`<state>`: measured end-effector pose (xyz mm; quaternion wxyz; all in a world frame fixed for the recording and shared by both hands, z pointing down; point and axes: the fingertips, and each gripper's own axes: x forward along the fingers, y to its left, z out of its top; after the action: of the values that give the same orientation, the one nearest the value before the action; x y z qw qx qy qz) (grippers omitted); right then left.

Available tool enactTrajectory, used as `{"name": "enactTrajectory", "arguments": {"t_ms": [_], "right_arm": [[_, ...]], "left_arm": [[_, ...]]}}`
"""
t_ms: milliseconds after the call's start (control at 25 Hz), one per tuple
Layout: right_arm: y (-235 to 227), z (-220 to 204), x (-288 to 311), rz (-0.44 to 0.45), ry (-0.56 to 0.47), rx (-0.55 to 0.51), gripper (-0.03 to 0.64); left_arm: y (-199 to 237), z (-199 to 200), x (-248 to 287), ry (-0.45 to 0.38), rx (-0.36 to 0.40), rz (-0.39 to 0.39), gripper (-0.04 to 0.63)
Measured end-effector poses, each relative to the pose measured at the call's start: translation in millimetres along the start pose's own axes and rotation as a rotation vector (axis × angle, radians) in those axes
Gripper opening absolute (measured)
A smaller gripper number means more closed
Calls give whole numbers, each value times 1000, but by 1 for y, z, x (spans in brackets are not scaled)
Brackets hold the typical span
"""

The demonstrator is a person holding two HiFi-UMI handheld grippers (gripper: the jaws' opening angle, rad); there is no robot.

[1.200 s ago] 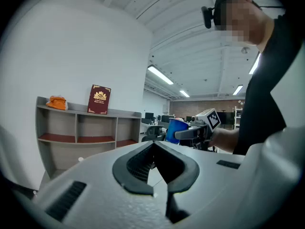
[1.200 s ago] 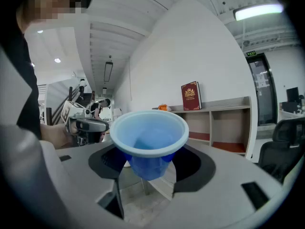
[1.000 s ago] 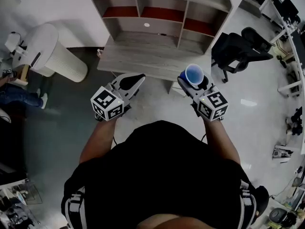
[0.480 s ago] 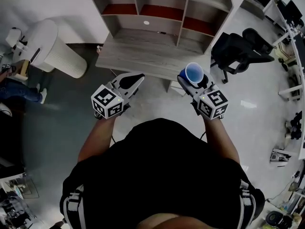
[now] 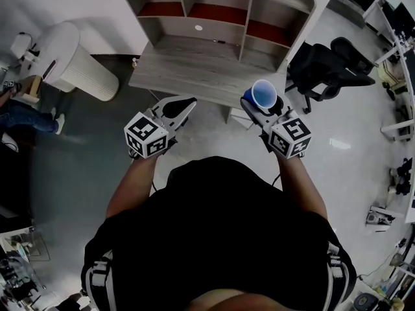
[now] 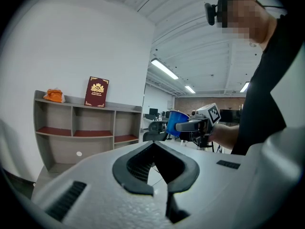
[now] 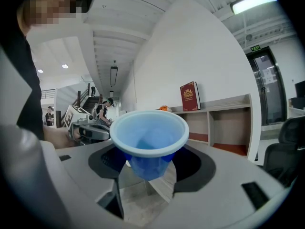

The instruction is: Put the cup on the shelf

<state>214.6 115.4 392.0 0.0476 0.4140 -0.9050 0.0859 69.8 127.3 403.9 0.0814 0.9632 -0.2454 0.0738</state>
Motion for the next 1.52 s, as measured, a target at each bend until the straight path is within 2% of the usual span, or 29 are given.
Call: {"name": "enactTrajectory", "arguments": {"t_ms": [440,1120,1520], "right_arm": [[-7,-6,3,24,-12,24,285],[-20,-13,17,-33,38,-9,285],[-33,-16,52,-53,66,20,285]], "left_arm": [[1,-8,-4,9,-11,44,17],[16,-1,6,-28,-3,7,17],[50,-2,12,-20,-11,-26,17]]}}
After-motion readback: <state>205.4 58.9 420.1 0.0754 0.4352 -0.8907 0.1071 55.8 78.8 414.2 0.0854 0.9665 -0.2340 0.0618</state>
